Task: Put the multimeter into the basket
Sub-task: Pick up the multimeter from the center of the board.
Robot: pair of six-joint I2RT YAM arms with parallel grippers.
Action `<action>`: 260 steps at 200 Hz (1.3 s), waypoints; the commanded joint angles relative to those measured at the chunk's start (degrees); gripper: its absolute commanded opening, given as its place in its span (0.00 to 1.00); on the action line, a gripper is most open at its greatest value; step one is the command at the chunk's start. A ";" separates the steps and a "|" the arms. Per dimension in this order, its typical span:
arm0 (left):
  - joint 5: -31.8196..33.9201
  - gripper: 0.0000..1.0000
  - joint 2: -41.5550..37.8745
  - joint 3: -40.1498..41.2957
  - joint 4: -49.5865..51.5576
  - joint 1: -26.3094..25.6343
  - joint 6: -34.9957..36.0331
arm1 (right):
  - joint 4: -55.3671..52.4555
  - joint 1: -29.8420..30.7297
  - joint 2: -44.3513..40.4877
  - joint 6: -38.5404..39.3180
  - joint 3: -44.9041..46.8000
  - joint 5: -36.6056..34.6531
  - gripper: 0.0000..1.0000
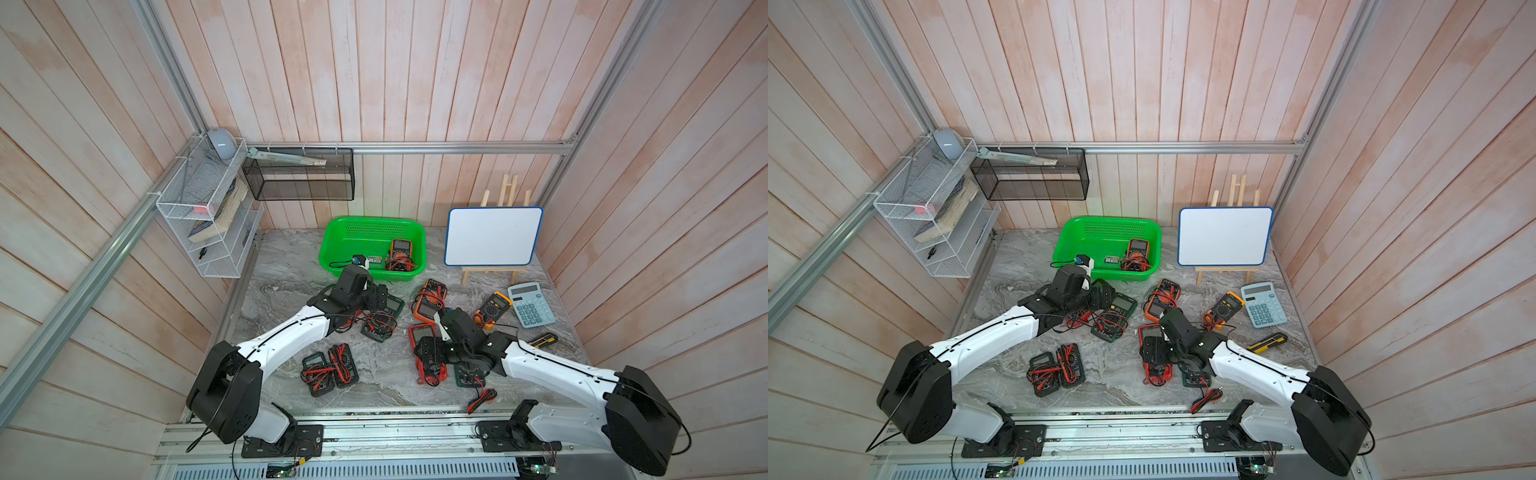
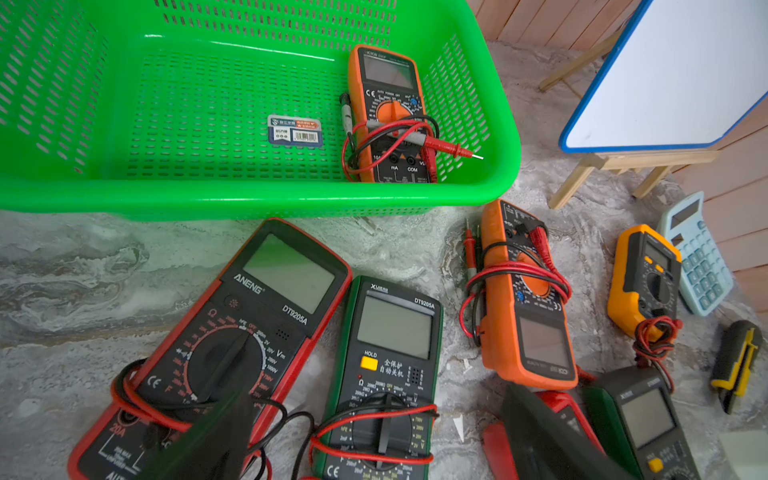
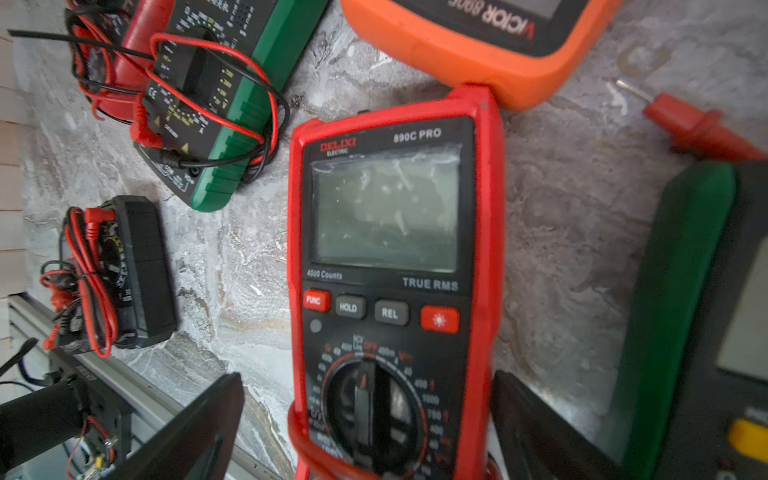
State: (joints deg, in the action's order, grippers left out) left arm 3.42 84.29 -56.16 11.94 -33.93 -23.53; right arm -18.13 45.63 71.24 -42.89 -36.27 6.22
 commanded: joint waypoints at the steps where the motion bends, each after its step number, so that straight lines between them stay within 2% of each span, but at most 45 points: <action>1: 0.05 1.00 -1.26 1.38 -1.66 -0.26 -0.58 | -4.73 1.30 3.83 2.60 -3.57 -2.39 0.98; 44: 0.54 1.00 -2.20 2.60 -2.78 0.11 -1.79 | -11.73 4.63 11.75 5.30 -9.64 -6.84 0.98; 59: 0.69 1.00 -2.58 2.81 -3.11 0.56 -2.99 | -13.08 5.25 13.64 5.86 -11.08 -7.97 0.93; 76: 0.95 0.99 -2.66 2.78 -2.92 1.25 -4.40 | -14.13 5.62 14.88 6.57 -12.68 -8.02 0.78; 110: 1.28 1.00 -2.95 3.05 -2.88 3.05 -7.06 | -16.13 5.97 13.64 7.54 -15.87 -7.56 0.34; 127: 1.34 1.00 -3.55 3.31 -3.05 4.01 -8.12 | -17.79 5.97 12.06 8.04 -18.47 -7.19 0.17; 135: 1.48 1.00 -3.93 3.42 -3.22 4.55 -8.62 | -18.58 5.97 11.35 8.13 -19.79 -7.33 0.13; 165: 1.42 0.99 -5.88 4.54 -4.43 7.06 -10.25 | -20.97 5.97 10.31 8.56 -26.45 -7.70 0.12; 205: 1.16 1.00 -8.70 6.02 -5.09 10.30 -11.01 | -20.67 5.24 13.15 10.50 -35.82 -8.55 0.12; 260: 1.63 1.00 -11.22 6.24 -3.72 13.60 -8.49 | -10.29 -4.26 18.23 9.95 -45.73 -1.63 0.12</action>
State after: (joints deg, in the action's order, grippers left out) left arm 4.19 74.52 -50.59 8.10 -21.63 -33.58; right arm -36.40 45.52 87.59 -32.97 -77.14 1.98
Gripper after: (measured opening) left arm 0.996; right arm 0.824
